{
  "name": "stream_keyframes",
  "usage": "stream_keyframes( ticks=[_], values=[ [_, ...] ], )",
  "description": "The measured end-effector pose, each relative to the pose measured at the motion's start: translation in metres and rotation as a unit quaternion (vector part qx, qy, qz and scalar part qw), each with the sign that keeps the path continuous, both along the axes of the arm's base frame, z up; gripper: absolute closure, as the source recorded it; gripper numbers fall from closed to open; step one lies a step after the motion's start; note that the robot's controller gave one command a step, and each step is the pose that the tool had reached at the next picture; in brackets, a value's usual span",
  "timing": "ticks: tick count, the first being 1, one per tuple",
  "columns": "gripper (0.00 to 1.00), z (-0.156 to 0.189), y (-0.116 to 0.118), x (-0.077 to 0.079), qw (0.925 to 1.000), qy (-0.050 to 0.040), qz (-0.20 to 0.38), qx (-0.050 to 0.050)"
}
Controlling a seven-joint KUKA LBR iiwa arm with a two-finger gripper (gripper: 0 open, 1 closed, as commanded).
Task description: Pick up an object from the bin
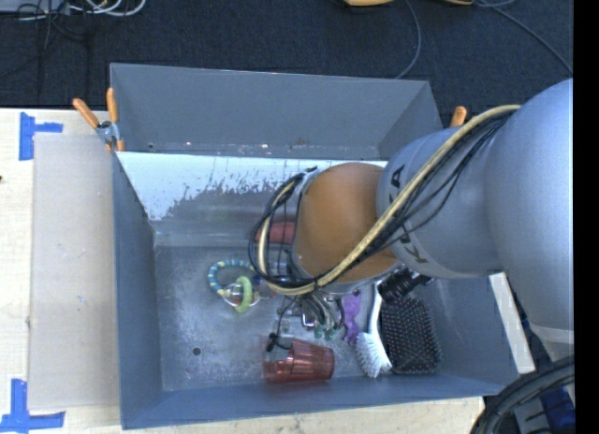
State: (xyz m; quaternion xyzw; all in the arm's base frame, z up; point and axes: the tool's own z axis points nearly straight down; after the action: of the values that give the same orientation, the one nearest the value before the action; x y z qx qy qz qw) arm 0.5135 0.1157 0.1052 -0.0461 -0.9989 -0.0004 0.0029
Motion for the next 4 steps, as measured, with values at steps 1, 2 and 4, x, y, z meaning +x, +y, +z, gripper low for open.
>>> stream_keyframes(
  ticks=[1,2,4],
  values=[
    [0.00,-0.006,-0.016,0.002,1.0000,-0.0014,-0.003,-0.001],
    [0.00,-0.015,-0.005,-0.026,1.0000,0.0021,0.007,-0.001],
    [0.00,-0.030,-0.061,-0.037,0.9945,0.0014,-0.105,-0.001]
  ],
)
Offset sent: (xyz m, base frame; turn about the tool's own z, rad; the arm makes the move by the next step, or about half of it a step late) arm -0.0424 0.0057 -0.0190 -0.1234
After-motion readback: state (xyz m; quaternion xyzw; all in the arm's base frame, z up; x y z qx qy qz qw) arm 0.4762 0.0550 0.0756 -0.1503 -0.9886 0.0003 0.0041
